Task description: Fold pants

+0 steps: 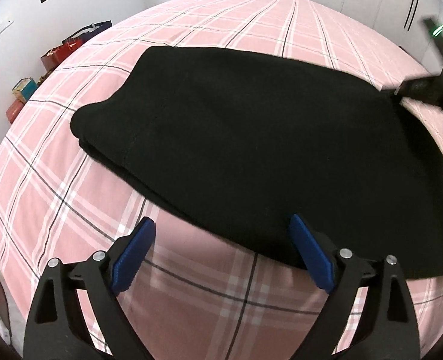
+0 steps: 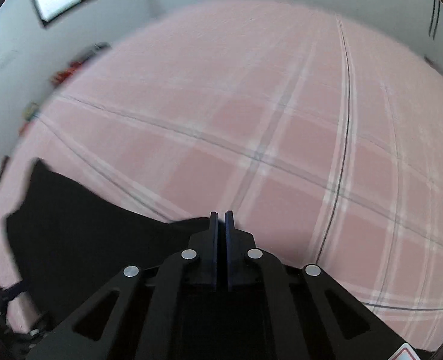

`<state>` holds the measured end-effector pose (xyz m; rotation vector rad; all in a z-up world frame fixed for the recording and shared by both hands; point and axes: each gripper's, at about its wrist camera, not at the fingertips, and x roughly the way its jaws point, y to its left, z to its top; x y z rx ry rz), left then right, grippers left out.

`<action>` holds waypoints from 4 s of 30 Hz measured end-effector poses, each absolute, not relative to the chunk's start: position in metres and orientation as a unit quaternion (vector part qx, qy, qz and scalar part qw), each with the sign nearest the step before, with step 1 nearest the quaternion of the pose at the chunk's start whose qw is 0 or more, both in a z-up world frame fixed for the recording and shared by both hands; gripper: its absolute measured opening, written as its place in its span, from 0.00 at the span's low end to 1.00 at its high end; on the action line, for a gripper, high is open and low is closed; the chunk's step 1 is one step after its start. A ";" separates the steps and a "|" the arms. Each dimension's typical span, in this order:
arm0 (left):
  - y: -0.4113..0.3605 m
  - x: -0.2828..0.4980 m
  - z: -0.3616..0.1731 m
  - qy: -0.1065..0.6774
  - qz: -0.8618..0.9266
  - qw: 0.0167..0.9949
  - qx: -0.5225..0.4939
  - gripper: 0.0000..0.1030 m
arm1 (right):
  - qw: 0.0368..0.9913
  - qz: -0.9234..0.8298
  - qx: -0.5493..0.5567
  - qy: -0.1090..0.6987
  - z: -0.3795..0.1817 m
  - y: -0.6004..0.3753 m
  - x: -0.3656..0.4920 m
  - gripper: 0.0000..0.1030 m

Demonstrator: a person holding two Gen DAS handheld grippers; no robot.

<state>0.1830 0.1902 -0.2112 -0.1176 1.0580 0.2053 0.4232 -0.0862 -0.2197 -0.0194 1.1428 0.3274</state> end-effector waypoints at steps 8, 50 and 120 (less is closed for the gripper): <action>0.188 0.182 -0.210 0.500 0.105 0.858 -0.049 0.89 | 0.859 0.210 0.017 0.466 -0.172 -0.095 0.349 0.06; 0.012 0.075 -0.150 0.504 0.046 0.853 0.128 0.89 | 0.829 -0.148 0.347 0.412 -0.242 -0.602 0.121 0.16; 0.182 0.085 -0.193 0.459 0.037 0.882 -0.097 0.89 | 0.879 0.131 0.035 0.457 -0.156 -0.095 0.195 0.59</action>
